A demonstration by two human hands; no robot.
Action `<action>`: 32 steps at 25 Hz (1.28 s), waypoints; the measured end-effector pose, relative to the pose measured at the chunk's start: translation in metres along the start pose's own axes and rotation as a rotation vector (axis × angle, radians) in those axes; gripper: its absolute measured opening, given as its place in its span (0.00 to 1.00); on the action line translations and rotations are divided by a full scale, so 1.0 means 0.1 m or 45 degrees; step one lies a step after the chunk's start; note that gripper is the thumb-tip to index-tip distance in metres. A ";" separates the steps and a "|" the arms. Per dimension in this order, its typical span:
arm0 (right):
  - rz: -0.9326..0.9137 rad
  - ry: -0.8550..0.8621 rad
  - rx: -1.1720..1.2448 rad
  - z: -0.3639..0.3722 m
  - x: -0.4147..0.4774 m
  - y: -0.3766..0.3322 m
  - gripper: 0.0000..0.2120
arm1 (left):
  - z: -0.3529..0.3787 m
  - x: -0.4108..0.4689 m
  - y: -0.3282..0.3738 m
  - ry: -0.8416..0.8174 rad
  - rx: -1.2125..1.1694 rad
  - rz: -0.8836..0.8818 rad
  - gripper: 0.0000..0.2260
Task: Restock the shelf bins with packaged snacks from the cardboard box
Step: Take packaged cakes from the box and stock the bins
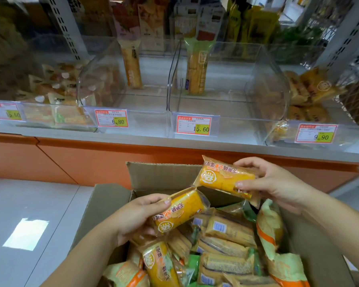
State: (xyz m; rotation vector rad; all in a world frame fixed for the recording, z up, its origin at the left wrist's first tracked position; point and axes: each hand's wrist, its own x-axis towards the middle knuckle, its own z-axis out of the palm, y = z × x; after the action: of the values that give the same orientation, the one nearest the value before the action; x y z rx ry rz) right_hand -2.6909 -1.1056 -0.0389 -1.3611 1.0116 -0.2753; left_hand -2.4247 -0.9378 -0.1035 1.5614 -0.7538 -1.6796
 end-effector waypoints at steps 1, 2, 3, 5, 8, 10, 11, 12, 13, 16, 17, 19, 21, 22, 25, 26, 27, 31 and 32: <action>-0.067 0.071 -0.040 -0.02 -0.02 -0.06 0.30 | 0.02 0.00 0.04 0.010 0.002 0.030 0.28; -0.138 0.142 -0.052 -0.04 -0.05 -0.11 0.31 | 0.05 -0.01 0.08 0.022 -0.007 0.061 0.26; -0.217 0.196 -0.021 -0.07 -0.08 -0.17 0.31 | 0.08 -0.02 0.12 0.031 -0.025 0.090 0.24; -0.371 0.250 0.118 -0.16 -0.15 -0.29 0.35 | 0.18 -0.05 0.21 0.023 -0.066 0.156 0.19; -0.574 0.286 0.363 -0.40 -0.25 -0.54 0.42 | 0.41 -0.05 0.40 -0.027 -0.116 0.270 0.21; -0.702 0.356 0.524 -0.70 -0.27 -0.79 0.38 | 0.51 0.00 0.56 -0.021 -0.195 0.349 0.19; -0.770 0.422 0.583 -0.87 -0.27 -0.93 0.34 | 0.54 0.03 0.64 -0.003 -0.223 0.385 0.18; -0.834 0.515 0.608 -1.03 -0.27 -1.08 0.31 | 0.54 0.07 0.71 0.005 -0.222 0.418 0.19; -0.883 0.628 0.588 -1.19 -0.27 -1.19 0.28 | 0.54 0.12 0.77 0.014 -0.219 0.444 0.22; -0.815 0.873 0.380 -1.58 -0.14 -1.37 0.18 | 0.48 0.32 0.91 0.051 -0.257 0.471 0.26; -0.716 0.854 0.291 -1.68 -0.05 -1.37 0.17 | 0.45 0.40 0.93 0.054 -0.262 0.468 0.25; -0.476 0.701 0.136 -1.80 0.15 -1.33 0.23 | 0.40 0.56 0.96 0.033 -0.299 0.448 0.22; -0.260 0.544 0.016 -1.76 0.40 -1.23 0.30 | 0.35 0.67 0.95 0.003 -0.361 0.415 0.23; -0.207 0.504 -0.071 -1.69 0.54 -1.15 0.33 | 0.34 0.70 0.94 0.004 -0.391 0.403 0.23; -0.197 0.573 -0.312 -1.52 0.78 -1.04 0.37 | 0.33 0.72 0.93 0.033 -0.449 0.344 0.23; -0.192 0.573 -0.380 -1.53 0.78 -1.04 0.38 | 0.33 0.71 0.93 0.053 -0.473 0.328 0.22; -0.155 0.525 -0.459 -1.55 0.75 -1.05 0.38 | 0.34 0.70 0.95 0.070 -0.500 0.317 0.21; 0.026 0.329 -0.603 -1.64 0.66 -1.04 0.41 | 0.53 0.51 1.12 0.094 -0.476 0.353 0.16; 0.030 0.322 -0.628 -1.63 0.66 -1.00 0.43 | 0.60 0.44 1.18 0.096 -0.465 0.364 0.15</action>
State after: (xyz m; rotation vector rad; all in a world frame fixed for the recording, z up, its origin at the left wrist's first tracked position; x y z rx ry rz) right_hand -2.7341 -1.2859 0.0407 -1.7874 1.3655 -0.1886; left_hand -2.4725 -1.0451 -0.0274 1.1943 -0.5626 -1.4444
